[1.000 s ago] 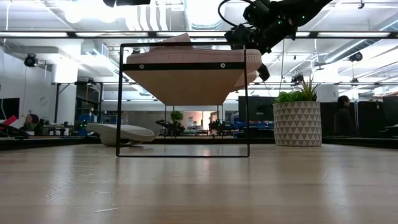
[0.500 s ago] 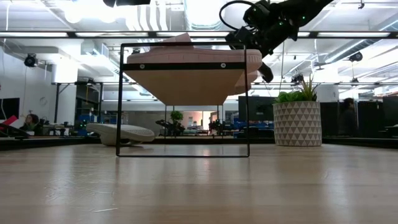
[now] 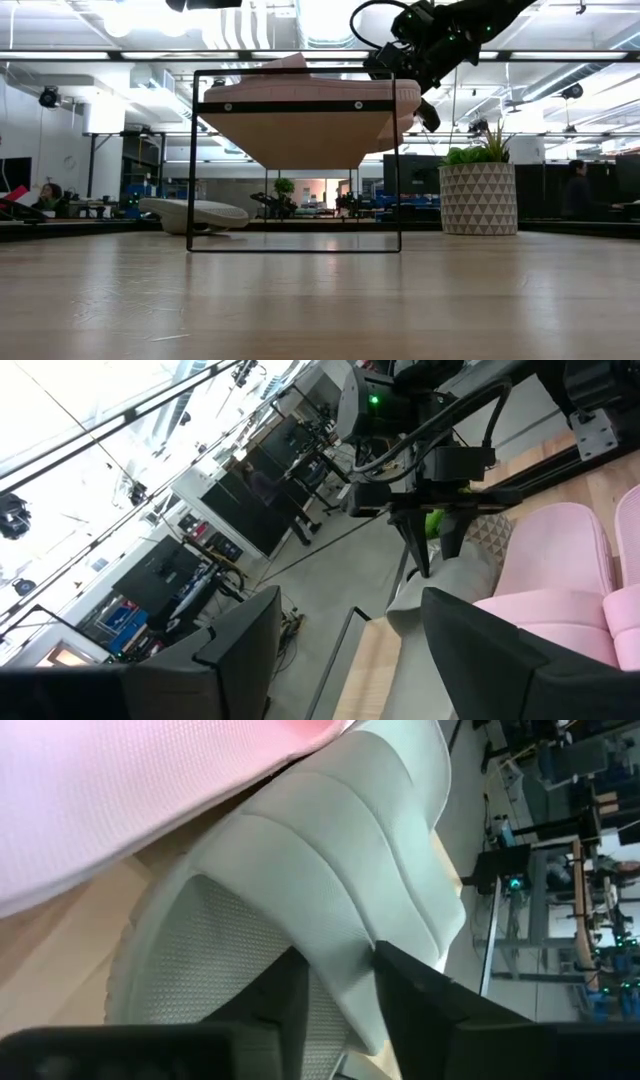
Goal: Pick and place slides into the shelf
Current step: Put the bottom gray slipper on the shelf, then put the gray slipper on the shelf
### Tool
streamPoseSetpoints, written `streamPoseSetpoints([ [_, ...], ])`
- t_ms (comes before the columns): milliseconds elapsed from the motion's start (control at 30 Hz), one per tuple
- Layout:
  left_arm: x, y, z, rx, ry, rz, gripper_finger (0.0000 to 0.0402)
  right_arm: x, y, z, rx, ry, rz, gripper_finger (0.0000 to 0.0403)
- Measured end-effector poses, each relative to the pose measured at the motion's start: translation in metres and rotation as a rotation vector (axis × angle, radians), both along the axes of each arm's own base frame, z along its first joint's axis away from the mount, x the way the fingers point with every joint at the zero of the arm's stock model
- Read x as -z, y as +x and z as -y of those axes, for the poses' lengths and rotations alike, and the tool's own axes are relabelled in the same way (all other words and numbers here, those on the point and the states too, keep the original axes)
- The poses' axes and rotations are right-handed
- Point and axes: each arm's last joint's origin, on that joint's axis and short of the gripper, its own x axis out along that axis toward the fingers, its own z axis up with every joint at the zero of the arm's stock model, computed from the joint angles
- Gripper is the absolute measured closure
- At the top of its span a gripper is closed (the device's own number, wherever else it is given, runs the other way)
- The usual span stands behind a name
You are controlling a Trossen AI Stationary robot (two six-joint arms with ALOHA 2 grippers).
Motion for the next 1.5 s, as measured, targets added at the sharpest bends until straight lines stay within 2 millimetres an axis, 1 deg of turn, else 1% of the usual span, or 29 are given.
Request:
streamPoseSetpoints([
  [200,0.000,0.000,0.000,0.000,0.006,-0.005,0.0175,-0.001,-0.001,-0.002,0.019,0.007,0.001,0.0236],
  [267,0.000,0.000,0.000,-0.001,0.006,-0.005,0.0175,-0.004,-0.001,-0.003,0.067,0.002,-0.006,0.0222],
  [400,0.000,0.000,0.000,-0.003,0.006,-0.007,0.0175,-0.014,0.002,-0.007,0.177,0.012,-0.006,0.0207],
  [567,0.001,0.000,0.000,-0.016,0.006,-0.009,0.0175,-0.020,0.002,-0.015,0.223,0.042,-0.067,0.0205],
  [667,0.001,-0.001,-0.002,-0.065,0.001,-0.008,0.0175,-0.030,0.002,-0.017,0.341,0.033,-0.079,0.0205],
  [767,0.002,-0.001,-0.002,-0.082,-0.013,-0.016,0.0175,-0.045,0.004,-0.018,0.480,0.036,-0.020,0.0205],
  [867,0.009,0.000,-0.003,-0.089,-0.051,-0.049,0.0175,-0.064,0.003,-0.018,0.553,0.027,0.059,0.0207],
  [967,0.013,0.003,-0.009,-0.128,-0.089,-0.066,0.0175,-0.086,-0.002,-0.020,0.598,0.049,0.152,0.0211],
  [1033,0.015,0.003,-0.014,-0.178,-0.110,-0.095,0.0175,-0.100,-0.006,-0.022,0.619,0.082,0.220,0.0214],
  [1133,0.016,-0.001,-0.027,-0.263,-0.186,-0.158,0.0175,-0.114,-0.013,-0.026,0.648,0.129,0.293,0.0216],
  [1267,0.015,-0.009,-0.045,-0.334,-0.342,-0.266,0.0175,-0.122,-0.021,-0.029,0.662,0.155,0.334,0.0216],
  [1333,0.015,-0.010,-0.053,-0.365,-0.380,-0.330,0.0175,-0.123,-0.023,-0.030,0.662,0.156,0.335,0.0216],
  [1433,0.020,-0.010,-0.063,-0.412,-0.329,-0.464,0.0175,-0.122,-0.023,-0.030,0.667,0.164,0.337,0.0218],
  [1500,0.027,-0.008,-0.068,-0.406,-0.248,-0.618,0.0175,-0.121,-0.023,-0.030,0.668,0.164,0.331,0.0218],
])
